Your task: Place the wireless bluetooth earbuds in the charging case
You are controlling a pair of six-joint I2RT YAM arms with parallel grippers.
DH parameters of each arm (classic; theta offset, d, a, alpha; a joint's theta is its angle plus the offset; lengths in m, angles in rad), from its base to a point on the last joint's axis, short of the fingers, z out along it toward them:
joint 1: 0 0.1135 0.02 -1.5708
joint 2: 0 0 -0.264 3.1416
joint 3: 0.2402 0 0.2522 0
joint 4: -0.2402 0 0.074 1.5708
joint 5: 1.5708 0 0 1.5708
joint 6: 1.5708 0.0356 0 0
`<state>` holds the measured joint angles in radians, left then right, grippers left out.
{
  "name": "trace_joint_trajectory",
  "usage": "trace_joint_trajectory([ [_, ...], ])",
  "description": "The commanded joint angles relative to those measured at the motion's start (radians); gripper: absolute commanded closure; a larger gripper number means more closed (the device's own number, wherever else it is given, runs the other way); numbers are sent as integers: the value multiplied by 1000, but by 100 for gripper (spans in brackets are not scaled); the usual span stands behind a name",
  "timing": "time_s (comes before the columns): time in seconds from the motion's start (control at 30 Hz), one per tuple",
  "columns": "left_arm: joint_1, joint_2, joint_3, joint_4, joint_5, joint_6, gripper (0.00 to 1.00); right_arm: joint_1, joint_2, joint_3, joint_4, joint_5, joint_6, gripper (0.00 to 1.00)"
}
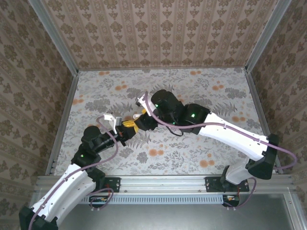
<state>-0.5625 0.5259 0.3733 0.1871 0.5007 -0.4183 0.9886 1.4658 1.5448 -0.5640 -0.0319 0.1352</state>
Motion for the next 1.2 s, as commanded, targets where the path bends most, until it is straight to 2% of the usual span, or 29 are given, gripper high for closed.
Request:
trace_joint_trajectory([
  [0.0, -2, -16, 13, 46, 3, 28, 100, -34, -58, -19, 23, -106, 89, 47],
  [0.2, -2, -15, -8, 81, 3, 32, 100, -48, -54, -40, 50, -209, 133, 52],
  [0.47, -2, -11, -6, 78, 6, 38, 100, -46, 29, -37, 83, -379, 206, 71],
  [0.7, -4, -22, -2, 71, 19, 42, 100, -60, 75, -10, 36, -356, 200, 78],
  [0.93, -4, -36, -9, 63, 19, 51, 100, -108, 51, -42, 60, -383, 222, 80],
  [1.17, -4, -35, -8, 65, 16, 58, 100, -125, 35, -64, 96, -493, 219, 80],
])
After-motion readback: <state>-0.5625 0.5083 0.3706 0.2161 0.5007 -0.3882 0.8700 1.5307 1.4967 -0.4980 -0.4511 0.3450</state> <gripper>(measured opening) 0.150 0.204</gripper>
